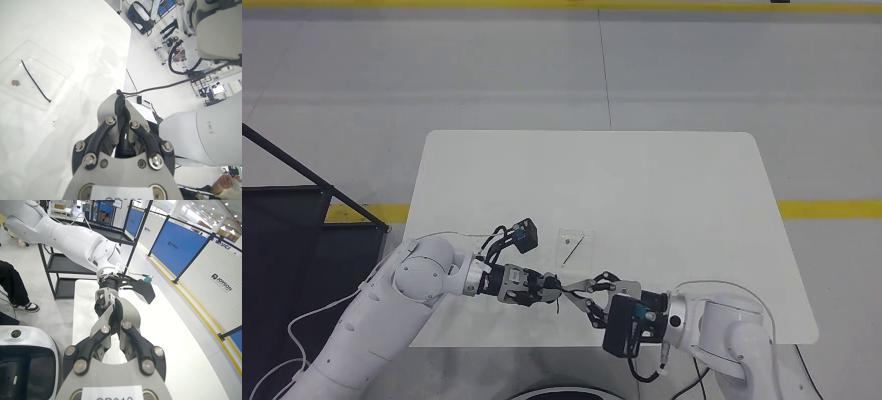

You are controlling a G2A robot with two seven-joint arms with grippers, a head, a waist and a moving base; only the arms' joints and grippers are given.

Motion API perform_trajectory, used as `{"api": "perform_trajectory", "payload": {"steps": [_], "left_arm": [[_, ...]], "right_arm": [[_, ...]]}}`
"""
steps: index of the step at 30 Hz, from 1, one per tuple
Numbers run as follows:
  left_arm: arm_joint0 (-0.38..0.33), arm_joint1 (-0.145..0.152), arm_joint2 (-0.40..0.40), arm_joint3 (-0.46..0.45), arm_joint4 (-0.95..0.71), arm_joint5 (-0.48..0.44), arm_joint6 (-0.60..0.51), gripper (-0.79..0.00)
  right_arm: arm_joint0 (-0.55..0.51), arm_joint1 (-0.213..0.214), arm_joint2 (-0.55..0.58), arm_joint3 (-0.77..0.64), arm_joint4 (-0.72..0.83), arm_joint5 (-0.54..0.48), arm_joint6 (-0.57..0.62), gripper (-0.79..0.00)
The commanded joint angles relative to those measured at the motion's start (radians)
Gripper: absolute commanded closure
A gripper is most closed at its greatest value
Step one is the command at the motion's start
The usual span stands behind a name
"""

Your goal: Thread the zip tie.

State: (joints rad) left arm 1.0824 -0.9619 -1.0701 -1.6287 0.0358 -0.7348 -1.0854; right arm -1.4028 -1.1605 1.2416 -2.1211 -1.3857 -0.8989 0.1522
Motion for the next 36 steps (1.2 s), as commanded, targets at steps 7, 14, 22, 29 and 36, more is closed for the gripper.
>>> {"api": "perform_trajectory", "payload": {"steps": [7,14,22,29,36], "left_arm": [[0.000,0.000,0.000,0.000,0.000,0.000,0.000,0.000],[0.000,0.000,0.000,0.000,0.000,0.000,0.000,0.000],[0.013,0.000,0.004,-0.018,0.027,0.017,0.033,0.000],[0.019,0.004,0.007,-0.029,0.045,0.019,0.049,0.000],[0.018,0.008,0.012,-0.028,0.047,0.014,0.058,0.000]], "right_arm": [[-0.001,0.005,-0.005,-0.006,-0.006,0.038,0.011,0.000],[-0.002,0.008,-0.008,-0.008,-0.013,0.074,0.007,0.000],[-0.004,0.011,-0.019,-0.014,-0.030,0.121,0.003,0.000],[-0.012,0.014,-0.020,-0.016,-0.040,0.160,0.002,0.000],[-0.013,0.016,-0.018,-0.017,-0.038,0.187,0.007,0.000]]}}
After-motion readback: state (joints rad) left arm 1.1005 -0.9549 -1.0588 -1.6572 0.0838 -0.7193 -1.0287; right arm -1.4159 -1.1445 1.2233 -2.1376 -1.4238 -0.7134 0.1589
